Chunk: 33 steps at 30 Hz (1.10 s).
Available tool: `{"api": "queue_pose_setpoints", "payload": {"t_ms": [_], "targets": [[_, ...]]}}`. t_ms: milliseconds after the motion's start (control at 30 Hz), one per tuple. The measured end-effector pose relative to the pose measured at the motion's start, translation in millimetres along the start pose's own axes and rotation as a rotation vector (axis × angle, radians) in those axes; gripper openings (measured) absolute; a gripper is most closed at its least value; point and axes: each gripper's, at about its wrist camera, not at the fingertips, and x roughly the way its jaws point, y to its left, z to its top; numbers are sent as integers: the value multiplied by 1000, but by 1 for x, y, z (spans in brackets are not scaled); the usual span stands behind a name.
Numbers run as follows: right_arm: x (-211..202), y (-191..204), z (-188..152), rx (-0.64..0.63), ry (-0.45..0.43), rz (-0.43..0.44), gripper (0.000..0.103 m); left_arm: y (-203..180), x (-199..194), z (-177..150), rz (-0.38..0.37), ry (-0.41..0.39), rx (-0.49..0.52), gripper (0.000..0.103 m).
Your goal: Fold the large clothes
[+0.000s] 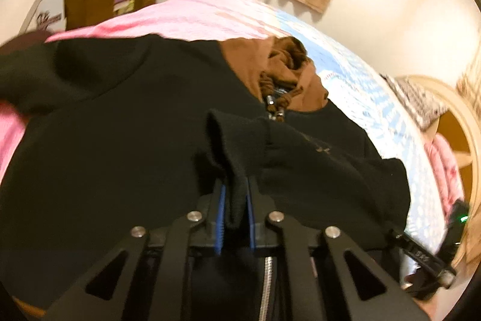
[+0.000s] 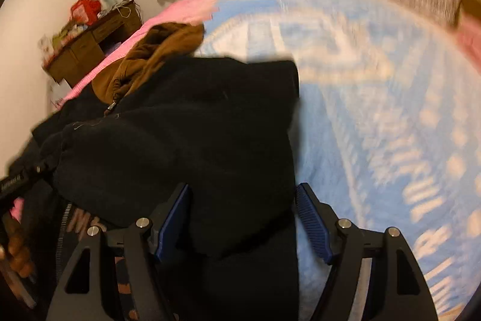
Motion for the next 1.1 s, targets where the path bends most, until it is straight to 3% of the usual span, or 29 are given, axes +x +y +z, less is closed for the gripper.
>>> {"api": "queue_pose_setpoints", "payload": {"t_ms": [200,333,400,500,533,667,800,933,1033,1100], "targets": [[-2,11,-6,-45,-23,-40,72,13,17,-12,67,3,3,20],[-11,4,-7,-6,-33,-6,72,7,11,-13,85,-15,60,25],[-34,4,-9,0,-122,-41,72,9,7,-13,97,-27,69,45],[-64,19,-8,-55,-238,-107,72,14,7,-13,131,-34,61,52],[-69,24,-6,-63,-251,-100,72,16,6,-13,116,-29,52,53],[-72,62,-6,-136,-252,-20,72,35,-11,-7,98,-34,11,75],[-43,88,-13,-173,-200,44,73,83,-49,16,137,-132,-60,84],[6,88,-31,-179,-99,42,73,161,-94,49,272,-262,-189,93],[3,86,-30,-164,-125,70,73,221,-118,70,366,-320,-291,93],[7,86,-30,-159,-120,80,74,256,-124,83,363,-323,-372,93]]}}
